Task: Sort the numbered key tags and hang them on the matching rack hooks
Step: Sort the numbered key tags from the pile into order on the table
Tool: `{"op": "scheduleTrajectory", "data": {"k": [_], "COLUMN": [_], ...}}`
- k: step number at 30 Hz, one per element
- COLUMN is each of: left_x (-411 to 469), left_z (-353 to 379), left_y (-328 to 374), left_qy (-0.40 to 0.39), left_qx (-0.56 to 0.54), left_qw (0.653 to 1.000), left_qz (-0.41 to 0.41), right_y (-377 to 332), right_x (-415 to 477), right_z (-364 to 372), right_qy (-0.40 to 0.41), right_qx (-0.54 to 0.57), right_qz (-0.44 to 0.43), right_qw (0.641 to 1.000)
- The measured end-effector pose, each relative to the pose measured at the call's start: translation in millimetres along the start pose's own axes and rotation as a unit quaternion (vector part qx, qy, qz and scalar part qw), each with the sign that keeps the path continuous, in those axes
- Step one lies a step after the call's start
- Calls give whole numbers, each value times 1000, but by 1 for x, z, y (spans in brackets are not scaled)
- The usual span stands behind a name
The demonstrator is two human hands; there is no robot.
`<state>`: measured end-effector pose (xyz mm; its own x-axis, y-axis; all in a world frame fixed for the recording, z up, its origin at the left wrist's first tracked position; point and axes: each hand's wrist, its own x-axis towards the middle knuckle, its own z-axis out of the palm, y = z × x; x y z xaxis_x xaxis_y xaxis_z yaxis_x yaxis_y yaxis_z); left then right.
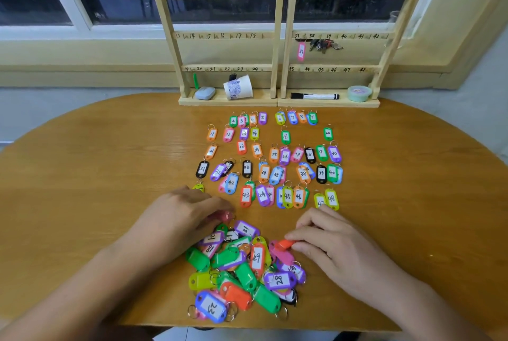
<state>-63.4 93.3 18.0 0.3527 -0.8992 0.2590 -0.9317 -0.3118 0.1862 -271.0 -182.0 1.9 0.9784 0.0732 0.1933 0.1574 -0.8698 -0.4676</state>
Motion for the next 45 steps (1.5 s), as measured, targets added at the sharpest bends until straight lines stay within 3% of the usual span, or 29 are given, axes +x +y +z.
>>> {"op": "scheduleTrajectory", "data": {"k": [5,10,17,27,38,45], "left_x": [8,17,67,87,77,76], "left_z": [1,-4,-17,10,16,18], "left_y": [-2,-4,0,2,-3,-5], "left_qy": [33,75,126,188,183,187], "left_qx": [29,-56,-368,-530,-548,-545], "left_qw": [999,989,885,761,757,758], "left_qz": [10,-112,-255,-324,-306,-307], "right_y": [3,-2,11,17,22,22], "right_x": [15,41,93,97,94,93], "right_z": [-3,-14,-25,-10,-7,-7], "right_qy": [62,108,91,121,169,144], "right_qx": [58,263,404,472,456,484], "right_qz": [40,149,208,169,185,174], "right_qw": [996,947,886,857,854,846]}}
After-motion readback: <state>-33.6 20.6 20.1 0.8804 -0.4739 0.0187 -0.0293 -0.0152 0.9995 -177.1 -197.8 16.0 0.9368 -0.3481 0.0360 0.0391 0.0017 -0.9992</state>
